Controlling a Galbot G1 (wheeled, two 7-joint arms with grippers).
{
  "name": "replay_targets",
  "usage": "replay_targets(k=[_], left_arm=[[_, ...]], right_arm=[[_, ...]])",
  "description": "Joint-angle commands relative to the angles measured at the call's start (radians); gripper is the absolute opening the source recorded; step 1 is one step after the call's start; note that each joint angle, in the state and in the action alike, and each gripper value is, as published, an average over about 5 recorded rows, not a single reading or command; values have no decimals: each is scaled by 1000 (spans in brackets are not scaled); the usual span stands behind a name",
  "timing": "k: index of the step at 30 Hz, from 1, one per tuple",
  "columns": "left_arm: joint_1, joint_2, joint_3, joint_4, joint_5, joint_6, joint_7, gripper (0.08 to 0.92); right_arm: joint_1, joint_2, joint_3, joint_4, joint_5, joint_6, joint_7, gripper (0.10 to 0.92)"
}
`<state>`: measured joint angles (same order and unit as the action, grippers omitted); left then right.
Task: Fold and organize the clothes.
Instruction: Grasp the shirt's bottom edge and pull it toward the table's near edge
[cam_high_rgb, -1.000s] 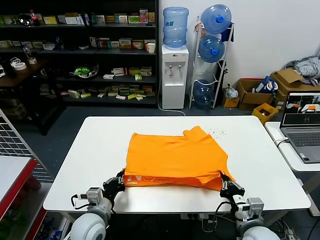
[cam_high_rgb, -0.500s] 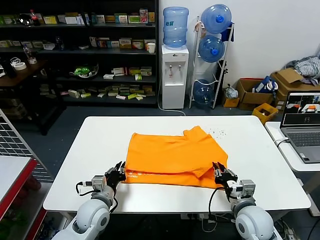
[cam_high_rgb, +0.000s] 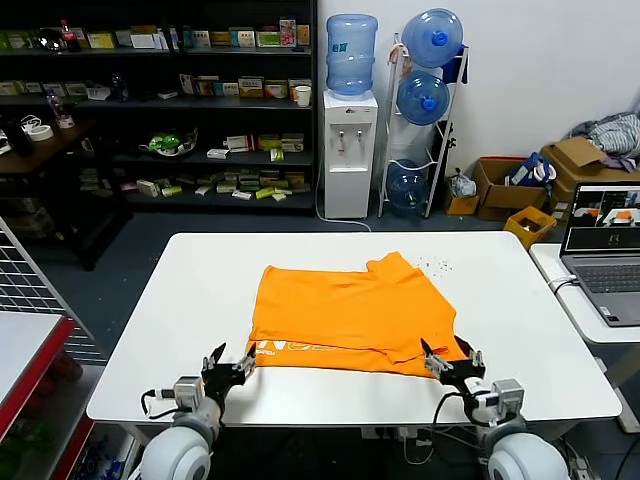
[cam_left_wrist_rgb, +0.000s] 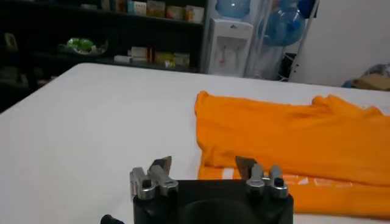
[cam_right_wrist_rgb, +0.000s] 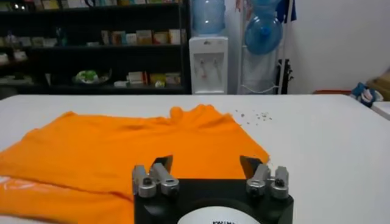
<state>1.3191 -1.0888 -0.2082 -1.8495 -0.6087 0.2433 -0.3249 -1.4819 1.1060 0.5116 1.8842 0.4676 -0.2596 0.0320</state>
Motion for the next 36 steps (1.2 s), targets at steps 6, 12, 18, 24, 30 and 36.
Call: replay_targets(k=[6, 12, 18, 24, 30, 36], left_arm=[[21, -59, -29, 80, 80, -71, 112, 822], [11, -58, -29, 97, 81, -69, 111, 823], [2, -58, -30, 115, 80, -69, 113, 823], [-8, -61, -23, 125, 80, -69, 108, 823], [-9, -59, -15, 128, 80, -65, 103, 785], [-11, -58, -9, 136, 79, -60, 101, 629]], right_arm=[[-62, 5, 75, -85, 36, 38, -83, 823], [-30, 9, 54, -100, 53, 14, -78, 823], [-10, 9, 47, -112, 60, 2, -78, 823], [-4, 14, 34, -108, 58, -8, -82, 769], [-4, 19, 28, -106, 55, -25, -76, 612], [-9, 17, 31, -106, 56, -33, -69, 422]])
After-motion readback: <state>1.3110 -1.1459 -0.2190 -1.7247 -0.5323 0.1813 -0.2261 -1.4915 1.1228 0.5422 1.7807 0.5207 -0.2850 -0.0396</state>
